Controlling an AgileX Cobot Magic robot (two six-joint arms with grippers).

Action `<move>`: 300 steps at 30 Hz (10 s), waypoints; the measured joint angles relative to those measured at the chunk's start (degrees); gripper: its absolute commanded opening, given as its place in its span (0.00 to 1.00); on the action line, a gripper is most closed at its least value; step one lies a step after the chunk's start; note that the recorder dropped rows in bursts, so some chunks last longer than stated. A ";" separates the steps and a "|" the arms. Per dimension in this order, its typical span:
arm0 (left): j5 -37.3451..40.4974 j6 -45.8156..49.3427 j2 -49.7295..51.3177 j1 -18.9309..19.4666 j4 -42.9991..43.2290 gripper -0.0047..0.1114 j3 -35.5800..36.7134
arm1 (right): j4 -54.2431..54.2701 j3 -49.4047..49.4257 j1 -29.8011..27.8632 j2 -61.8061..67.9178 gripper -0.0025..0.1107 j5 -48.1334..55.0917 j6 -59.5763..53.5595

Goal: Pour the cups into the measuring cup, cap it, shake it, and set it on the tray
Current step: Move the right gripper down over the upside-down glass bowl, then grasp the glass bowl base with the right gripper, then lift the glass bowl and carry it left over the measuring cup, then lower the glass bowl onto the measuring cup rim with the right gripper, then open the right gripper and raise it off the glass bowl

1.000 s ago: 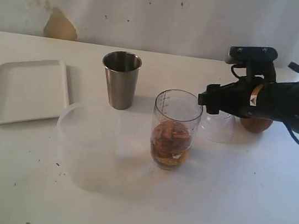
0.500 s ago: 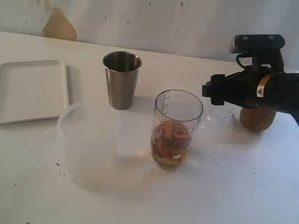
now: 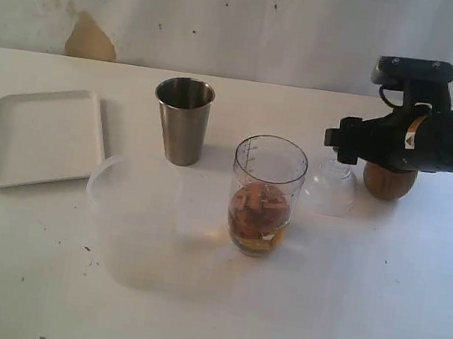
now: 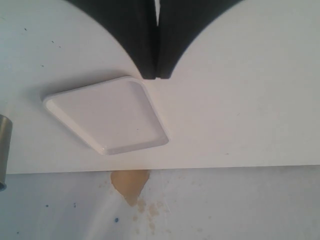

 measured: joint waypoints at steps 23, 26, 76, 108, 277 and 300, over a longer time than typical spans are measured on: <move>0.00 0.00 0.00 0.00 0.00 0.04 0.00 | 0.00 0.00 0.00 6.33 0.66 -5.27 2.46; 0.00 0.00 0.00 0.00 0.00 0.04 0.00 | 0.00 0.00 0.00 6.44 0.66 -6.03 2.50; 0.00 0.00 0.00 0.00 0.00 0.04 0.00 | 0.00 0.00 0.00 -5.79 0.02 -3.20 -5.20; 0.00 0.00 0.00 0.00 0.00 0.04 0.00 | 45.99 0.00 11.77 -26.62 0.02 22.66 -48.39; 0.00 0.00 0.00 0.00 0.00 0.04 0.00 | 43.30 -1.51 13.19 -16.21 0.02 7.06 -52.01; 0.00 0.12 0.00 0.00 0.00 0.04 0.00 | 42.89 -1.37 13.19 -22.84 0.84 8.05 -52.01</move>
